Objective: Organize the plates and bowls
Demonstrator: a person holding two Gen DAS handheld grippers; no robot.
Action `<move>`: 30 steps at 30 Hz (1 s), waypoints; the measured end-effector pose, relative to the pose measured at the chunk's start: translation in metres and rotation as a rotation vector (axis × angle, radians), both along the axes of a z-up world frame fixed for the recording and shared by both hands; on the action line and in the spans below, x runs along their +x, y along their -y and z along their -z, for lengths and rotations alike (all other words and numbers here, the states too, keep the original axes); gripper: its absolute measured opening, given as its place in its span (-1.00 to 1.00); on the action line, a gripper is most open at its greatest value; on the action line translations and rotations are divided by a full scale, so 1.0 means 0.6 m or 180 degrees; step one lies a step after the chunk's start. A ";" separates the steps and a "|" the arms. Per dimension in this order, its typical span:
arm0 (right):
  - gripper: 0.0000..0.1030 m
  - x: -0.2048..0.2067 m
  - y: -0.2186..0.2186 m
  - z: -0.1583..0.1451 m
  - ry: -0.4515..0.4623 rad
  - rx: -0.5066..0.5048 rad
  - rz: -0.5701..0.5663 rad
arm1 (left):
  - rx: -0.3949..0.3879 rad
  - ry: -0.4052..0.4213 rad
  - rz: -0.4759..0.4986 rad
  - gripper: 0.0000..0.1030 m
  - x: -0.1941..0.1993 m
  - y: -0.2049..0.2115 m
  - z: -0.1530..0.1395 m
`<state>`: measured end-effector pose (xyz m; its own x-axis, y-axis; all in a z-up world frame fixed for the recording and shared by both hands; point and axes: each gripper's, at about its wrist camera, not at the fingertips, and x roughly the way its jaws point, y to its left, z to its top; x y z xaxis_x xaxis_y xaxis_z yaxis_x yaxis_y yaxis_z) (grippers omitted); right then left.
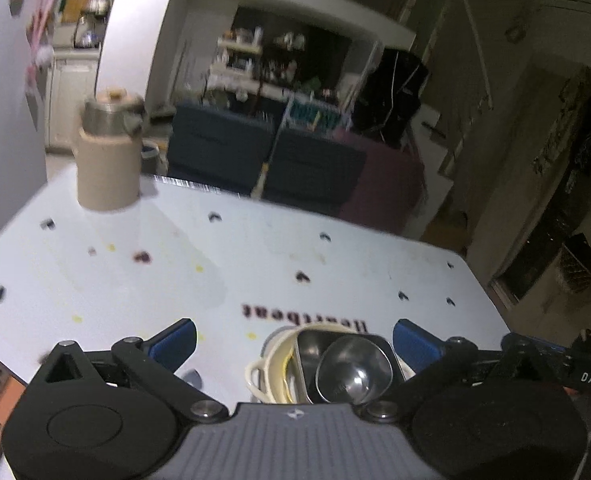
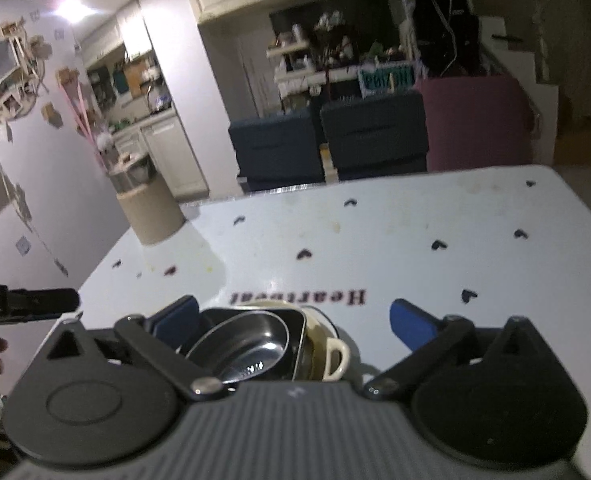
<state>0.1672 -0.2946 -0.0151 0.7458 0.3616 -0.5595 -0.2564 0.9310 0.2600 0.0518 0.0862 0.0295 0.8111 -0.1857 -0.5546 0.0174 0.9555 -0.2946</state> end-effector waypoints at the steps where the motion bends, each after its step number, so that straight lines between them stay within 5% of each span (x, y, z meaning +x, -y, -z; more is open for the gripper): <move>1: 0.99 -0.013 0.003 -0.004 0.0061 -0.0010 0.0028 | 0.0050 0.0063 -0.0012 1.00 -0.010 0.001 -0.006; 11: 0.99 -0.097 0.013 -0.014 0.0484 0.0028 0.0172 | 0.0573 0.0443 -0.0107 1.00 -0.091 0.036 -0.002; 18: 0.99 -0.140 0.019 0.002 0.0535 0.0066 0.0219 | 0.0645 0.0478 -0.0057 1.00 -0.123 0.058 0.024; 30: 0.99 -0.184 0.007 0.040 0.0673 -0.0356 0.0301 | 0.0877 0.0368 -0.0076 1.00 -0.157 0.069 0.072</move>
